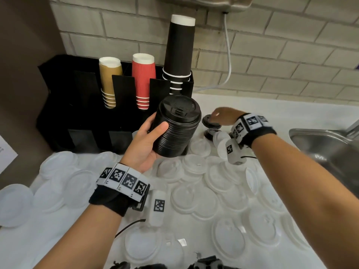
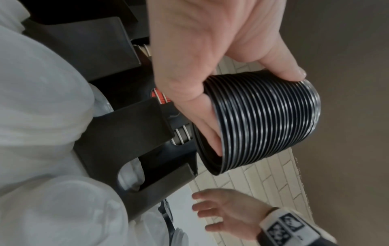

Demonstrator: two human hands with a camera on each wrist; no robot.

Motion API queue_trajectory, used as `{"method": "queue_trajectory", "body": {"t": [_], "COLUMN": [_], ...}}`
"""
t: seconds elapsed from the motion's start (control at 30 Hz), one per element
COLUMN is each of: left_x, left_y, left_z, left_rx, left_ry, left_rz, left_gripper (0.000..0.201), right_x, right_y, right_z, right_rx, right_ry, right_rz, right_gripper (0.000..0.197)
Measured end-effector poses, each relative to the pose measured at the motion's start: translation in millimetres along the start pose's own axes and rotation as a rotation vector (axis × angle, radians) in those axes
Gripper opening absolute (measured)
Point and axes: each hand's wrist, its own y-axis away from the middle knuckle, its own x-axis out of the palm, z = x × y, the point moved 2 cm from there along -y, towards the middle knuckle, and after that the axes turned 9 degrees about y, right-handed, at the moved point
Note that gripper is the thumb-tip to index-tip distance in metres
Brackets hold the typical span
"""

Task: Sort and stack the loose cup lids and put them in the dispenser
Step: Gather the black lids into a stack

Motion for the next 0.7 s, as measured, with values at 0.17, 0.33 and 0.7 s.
{"method": "queue_trajectory", "body": {"t": [0.17,0.33,0.7], "left_x": [-5.8,-12.0,-9.8], "left_y": [-5.8,-9.3,-4.9], "left_z": [-5.5,-10.2,-0.1], "left_rx": [0.011,0.023,-0.012], "left_ry": [-0.029,-0.006,0.065], "left_rz": [0.001,-0.008,0.041], "left_gripper": [0.072,0.066,0.096], "right_x": [38.1,56.6,74.4], "right_y": [-47.3,-64.7,-62.2], "right_z": [-10.1,-24.7,-37.8], "right_rx": [0.051,0.088,0.089], "right_ry": [0.247,0.228,0.206], "right_rz": [0.127,0.198,0.126], "right_gripper": [0.064,0.082,0.064]}}
